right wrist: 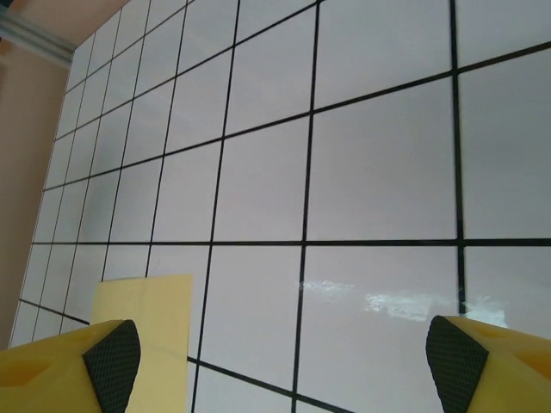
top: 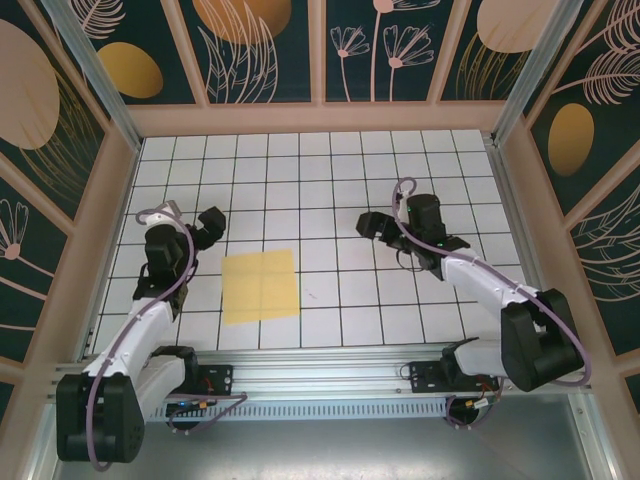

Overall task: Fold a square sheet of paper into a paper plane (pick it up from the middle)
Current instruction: Move the square sheet of paper to the center of the table.

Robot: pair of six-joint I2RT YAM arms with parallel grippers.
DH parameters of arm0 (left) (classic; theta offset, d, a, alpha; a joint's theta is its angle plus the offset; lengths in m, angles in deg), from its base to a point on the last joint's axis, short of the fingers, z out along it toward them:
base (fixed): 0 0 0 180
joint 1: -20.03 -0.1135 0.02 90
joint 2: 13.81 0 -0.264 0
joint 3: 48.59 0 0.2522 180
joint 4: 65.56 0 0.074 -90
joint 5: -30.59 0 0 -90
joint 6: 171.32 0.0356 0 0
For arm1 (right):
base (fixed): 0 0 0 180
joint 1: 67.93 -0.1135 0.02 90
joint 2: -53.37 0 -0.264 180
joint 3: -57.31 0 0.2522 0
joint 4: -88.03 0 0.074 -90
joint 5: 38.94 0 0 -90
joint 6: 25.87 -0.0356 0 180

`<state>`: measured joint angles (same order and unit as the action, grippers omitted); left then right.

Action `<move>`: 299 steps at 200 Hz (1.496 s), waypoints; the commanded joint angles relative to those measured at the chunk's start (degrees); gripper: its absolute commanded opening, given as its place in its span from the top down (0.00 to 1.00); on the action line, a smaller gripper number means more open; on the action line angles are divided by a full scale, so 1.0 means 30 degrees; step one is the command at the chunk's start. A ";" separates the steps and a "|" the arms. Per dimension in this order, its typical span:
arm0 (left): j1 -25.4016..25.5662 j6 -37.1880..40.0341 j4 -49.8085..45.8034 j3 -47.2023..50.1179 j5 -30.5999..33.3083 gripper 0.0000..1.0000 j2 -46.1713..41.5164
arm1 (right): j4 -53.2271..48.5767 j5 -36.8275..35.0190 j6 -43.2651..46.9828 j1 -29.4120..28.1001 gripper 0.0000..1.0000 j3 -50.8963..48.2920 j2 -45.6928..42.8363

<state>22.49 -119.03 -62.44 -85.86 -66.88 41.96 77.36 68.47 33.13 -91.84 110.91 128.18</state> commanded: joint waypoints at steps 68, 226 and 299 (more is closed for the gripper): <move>-0.0087 -0.1832 -0.2895 0.0500 -0.3059 0.01 -0.1039 | -0.1657 -0.1990 -0.2462 -0.6520 0.14 0.5225 0.6277; -0.0091 -0.1477 -0.6333 0.0832 0.1459 0.01 -0.3608 | -0.5450 -0.0978 -0.2900 -1.1250 0.23 1.4700 1.5936; -0.0087 -0.1286 -0.6913 0.0629 -0.0241 0.01 -0.3925 | -0.6373 -0.3312 -0.2448 -1.0819 0.23 1.1551 1.4306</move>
<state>22.49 -123.99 -81.30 -83.98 -64.58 31.31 64.86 63.03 25.19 -125.04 150.82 173.05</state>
